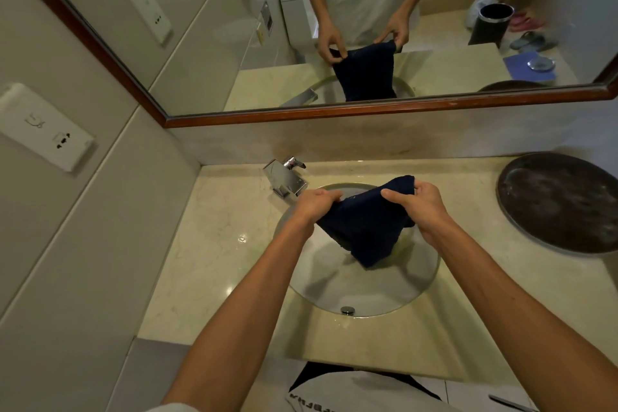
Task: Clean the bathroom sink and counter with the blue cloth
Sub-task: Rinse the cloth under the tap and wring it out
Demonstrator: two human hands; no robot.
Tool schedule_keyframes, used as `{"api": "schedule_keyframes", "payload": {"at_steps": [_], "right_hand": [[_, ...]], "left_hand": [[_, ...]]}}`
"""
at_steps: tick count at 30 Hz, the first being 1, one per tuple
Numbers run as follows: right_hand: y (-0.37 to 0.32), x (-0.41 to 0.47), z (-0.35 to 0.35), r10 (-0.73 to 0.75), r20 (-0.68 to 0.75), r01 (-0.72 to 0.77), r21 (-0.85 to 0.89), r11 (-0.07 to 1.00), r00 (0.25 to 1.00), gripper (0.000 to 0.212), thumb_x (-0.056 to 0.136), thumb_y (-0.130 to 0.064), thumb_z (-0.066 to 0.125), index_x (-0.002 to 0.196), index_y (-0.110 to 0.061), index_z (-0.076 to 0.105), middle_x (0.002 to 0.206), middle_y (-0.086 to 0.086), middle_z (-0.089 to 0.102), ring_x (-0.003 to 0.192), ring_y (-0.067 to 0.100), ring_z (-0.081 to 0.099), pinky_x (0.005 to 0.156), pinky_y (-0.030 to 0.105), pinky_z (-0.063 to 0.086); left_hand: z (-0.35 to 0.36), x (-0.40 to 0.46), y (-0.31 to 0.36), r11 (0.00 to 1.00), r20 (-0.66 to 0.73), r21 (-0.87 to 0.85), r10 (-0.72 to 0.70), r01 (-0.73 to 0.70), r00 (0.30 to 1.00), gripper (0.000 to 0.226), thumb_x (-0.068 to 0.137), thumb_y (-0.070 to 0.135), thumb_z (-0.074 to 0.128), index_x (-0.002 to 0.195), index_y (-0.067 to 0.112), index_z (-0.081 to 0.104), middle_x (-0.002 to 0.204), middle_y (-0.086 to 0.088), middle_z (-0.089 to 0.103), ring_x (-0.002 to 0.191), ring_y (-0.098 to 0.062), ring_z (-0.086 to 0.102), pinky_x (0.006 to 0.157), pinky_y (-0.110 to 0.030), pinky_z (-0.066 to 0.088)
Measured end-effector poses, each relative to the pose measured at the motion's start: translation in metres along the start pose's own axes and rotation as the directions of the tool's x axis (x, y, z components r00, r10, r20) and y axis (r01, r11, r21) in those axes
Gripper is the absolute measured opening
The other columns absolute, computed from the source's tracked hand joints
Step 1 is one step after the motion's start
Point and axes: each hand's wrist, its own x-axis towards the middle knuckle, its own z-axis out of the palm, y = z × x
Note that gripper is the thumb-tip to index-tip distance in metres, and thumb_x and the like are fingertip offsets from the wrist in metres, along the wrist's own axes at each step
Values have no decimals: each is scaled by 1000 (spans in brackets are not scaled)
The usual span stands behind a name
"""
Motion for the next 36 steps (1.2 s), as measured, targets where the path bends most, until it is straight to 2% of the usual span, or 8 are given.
{"api": "schedule_keyframes", "payload": {"at_steps": [3,6,11,15,18,21,29,36], "right_hand": [[2,2,0,-3,-4,3,-1,1000,1000,32,79,-15,87,107,-10,72,100,7,78,97,25,74,86,43,61],[0,-1,0,-30,5,30,11,1000,1000,28,80,-11,85,105,-9,72,100,8,78,97,25,74,89,42,60],[-1,-2,-3,-67,36,66,15,998,997,22,83,-8,83,102,-7,72,99,10,78,95,24,74,86,39,60],[-3,3,-14,-19,94,18,15,1000,995,17,93,-12,72,109,-7,74,102,10,79,101,28,74,91,41,59],[-8,7,-21,33,160,-36,19,999,987,18,98,-8,66,113,-5,73,106,12,78,104,31,73,95,43,58],[-12,9,-24,72,162,-82,57,995,984,21,94,-5,69,115,-2,73,110,14,77,103,28,73,84,32,60],[-15,14,-18,190,51,-192,50,980,981,27,81,-11,85,106,-4,77,100,10,79,93,23,75,75,28,59],[-23,14,-23,347,263,-372,51,927,900,24,96,-8,67,120,-5,69,114,8,74,95,14,70,74,22,55]], "left_hand": [[4,-5,6,997,118,34,-70,66,991,37,91,51,70,90,15,76,91,4,75,86,-14,69,76,-28,49],[7,-1,6,993,137,73,-99,90,986,47,83,57,77,101,13,73,101,-2,75,93,-17,70,88,-33,55],[2,2,16,970,232,-196,-97,144,968,32,84,25,85,106,5,73,108,-12,76,94,-24,73,78,-33,59],[-1,7,21,978,118,-208,45,-20,992,27,79,21,88,100,8,79,106,-7,77,103,-21,71,89,-30,56],[-3,4,27,972,38,-184,158,-149,987,15,79,20,88,86,12,76,99,0,74,93,-11,67,70,-13,48],[-7,2,31,950,-24,-226,214,-214,977,16,81,16,87,90,9,76,97,1,72,83,-7,64,56,-7,45],[-16,4,27,953,44,-218,224,-210,974,23,90,20,78,101,1,78,91,0,73,83,-6,64,65,-10,47],[-29,6,27,961,108,-173,234,-214,966,15,95,20,71,89,8,77,86,-1,72,86,-12,64,82,-23,48]]}}
